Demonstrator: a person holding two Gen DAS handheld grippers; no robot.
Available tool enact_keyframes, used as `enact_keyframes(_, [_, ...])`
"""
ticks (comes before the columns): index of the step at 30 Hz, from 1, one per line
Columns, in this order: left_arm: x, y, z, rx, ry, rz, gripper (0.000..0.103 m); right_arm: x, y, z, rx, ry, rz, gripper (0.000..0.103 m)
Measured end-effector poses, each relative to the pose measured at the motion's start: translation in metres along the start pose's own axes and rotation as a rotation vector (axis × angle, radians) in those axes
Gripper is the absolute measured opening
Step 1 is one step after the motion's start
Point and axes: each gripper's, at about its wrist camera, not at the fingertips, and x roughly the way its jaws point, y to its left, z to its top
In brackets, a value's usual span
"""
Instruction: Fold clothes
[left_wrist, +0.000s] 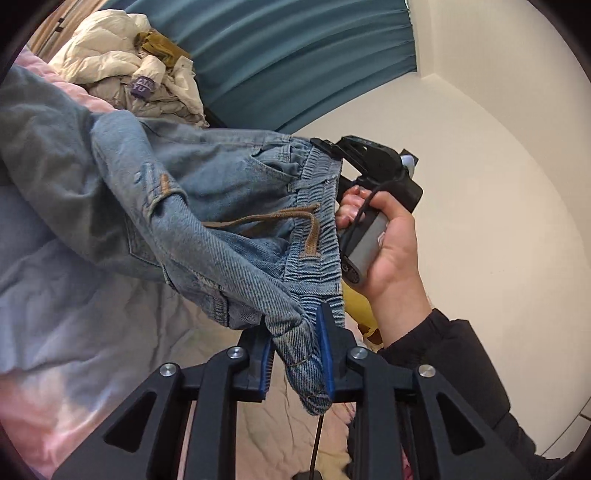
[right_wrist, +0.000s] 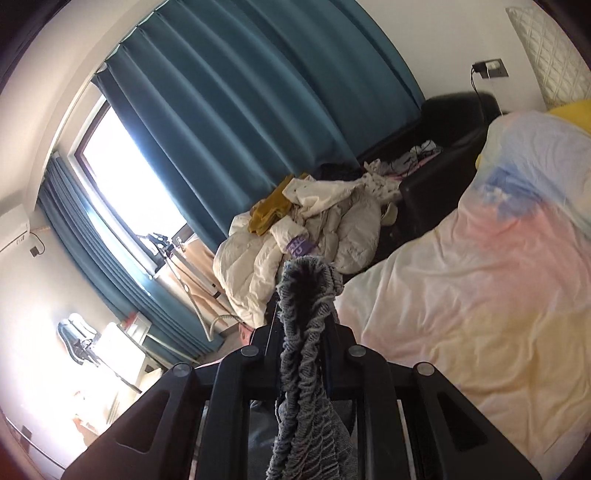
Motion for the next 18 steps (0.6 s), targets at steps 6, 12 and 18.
enact_keyframes(6, [0.090, 0.032, -0.010, 0.035, 0.046, 0.057, 0.022, 0.063, -0.071, 0.024, -0.152, 0.034, -0.135, 0.014])
enact_keyframes(12, [0.139, 0.093, -0.034, -0.005, 0.130, 0.163, 0.022, 0.135, -0.187, -0.025, -0.033, 0.116, -0.200, 0.014])
enact_keyframes(18, [0.138, 0.107, -0.037, 0.019, 0.155, 0.175, 0.027, 0.147, -0.235, -0.051, 0.070, 0.101, -0.159, 0.019])
